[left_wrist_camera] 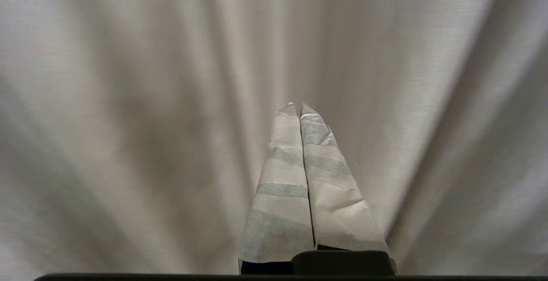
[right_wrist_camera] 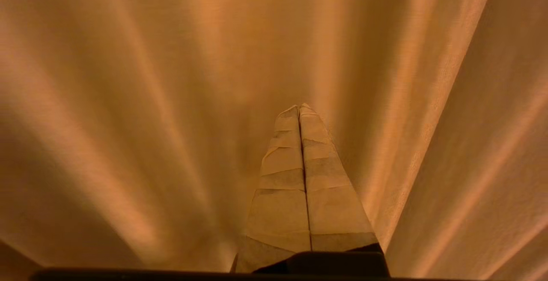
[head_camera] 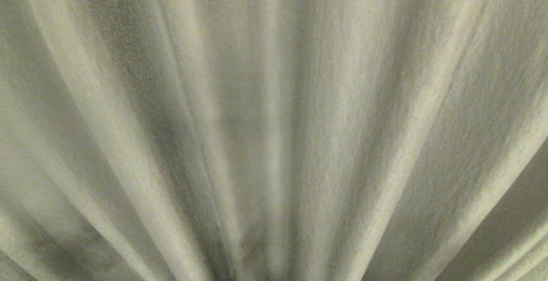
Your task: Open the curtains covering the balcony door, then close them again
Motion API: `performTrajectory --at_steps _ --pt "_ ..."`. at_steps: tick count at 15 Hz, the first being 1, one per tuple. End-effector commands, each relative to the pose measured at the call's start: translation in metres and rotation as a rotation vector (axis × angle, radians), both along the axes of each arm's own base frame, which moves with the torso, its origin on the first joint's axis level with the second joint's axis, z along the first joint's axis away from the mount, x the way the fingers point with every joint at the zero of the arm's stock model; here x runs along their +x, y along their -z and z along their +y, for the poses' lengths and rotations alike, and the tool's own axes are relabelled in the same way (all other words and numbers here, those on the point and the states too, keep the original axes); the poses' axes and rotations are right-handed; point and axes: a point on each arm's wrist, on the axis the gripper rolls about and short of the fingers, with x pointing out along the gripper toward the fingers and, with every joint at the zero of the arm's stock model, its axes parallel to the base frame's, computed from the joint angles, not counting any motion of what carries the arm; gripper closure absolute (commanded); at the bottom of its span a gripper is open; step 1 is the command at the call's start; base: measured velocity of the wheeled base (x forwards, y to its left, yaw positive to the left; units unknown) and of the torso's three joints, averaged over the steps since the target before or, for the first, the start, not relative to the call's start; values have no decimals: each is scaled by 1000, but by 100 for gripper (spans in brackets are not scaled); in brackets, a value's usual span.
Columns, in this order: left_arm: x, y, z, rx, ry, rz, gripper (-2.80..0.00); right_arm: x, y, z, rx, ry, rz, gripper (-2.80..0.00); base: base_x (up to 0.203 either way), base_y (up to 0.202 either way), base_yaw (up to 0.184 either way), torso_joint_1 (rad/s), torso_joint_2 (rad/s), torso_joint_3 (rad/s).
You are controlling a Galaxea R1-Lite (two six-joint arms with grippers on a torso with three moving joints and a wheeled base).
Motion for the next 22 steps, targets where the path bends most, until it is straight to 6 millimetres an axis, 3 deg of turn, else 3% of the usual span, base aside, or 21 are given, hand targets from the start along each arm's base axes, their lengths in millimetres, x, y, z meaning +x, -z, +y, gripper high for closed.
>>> performTrajectory --at_steps 1,22 --pt "0 0 0 0 2 -2 0 0 0 0 1 1 0 0 0 0 0 0 0 0" --pt "0 0 0 0 1 -2 0 0 0 0 1 1 1 0 0 0 0 0 0 0"
